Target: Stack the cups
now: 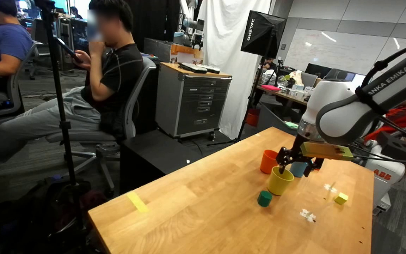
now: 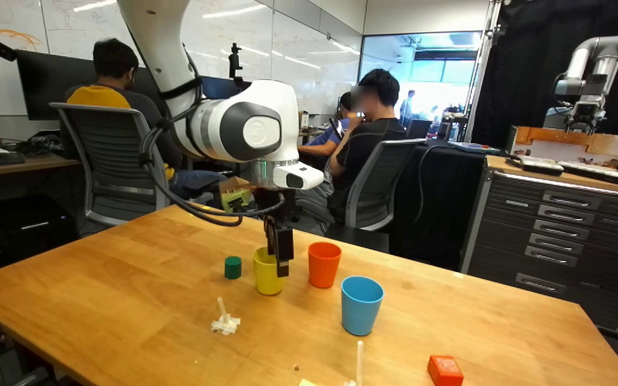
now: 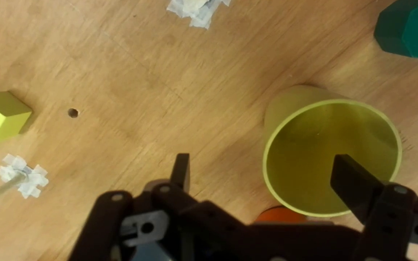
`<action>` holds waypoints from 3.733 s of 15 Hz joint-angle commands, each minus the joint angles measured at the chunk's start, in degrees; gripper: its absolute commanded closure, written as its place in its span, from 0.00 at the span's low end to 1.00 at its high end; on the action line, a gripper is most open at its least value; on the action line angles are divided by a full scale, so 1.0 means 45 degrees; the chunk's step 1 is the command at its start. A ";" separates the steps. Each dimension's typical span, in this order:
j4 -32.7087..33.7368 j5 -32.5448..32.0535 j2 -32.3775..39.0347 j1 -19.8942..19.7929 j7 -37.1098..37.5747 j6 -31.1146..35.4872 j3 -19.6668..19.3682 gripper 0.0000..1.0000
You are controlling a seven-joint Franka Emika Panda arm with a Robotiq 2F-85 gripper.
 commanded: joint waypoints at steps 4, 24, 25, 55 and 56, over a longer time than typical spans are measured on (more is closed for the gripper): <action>0.0697 0.0690 0.0562 0.0419 -0.0433 -0.0060 -0.0515 0.00; 0.1917 0.0993 0.1205 0.1208 -0.0010 -0.0338 -0.0970 0.94; 0.1855 0.0963 0.1099 0.1267 0.0034 -0.0261 -0.1081 0.94; 0.1207 0.1774 -0.2544 0.0155 0.0061 -0.0458 -0.1265 0.95; 0.1267 0.1771 -0.2478 0.0067 0.0046 -0.0434 -0.1305 0.95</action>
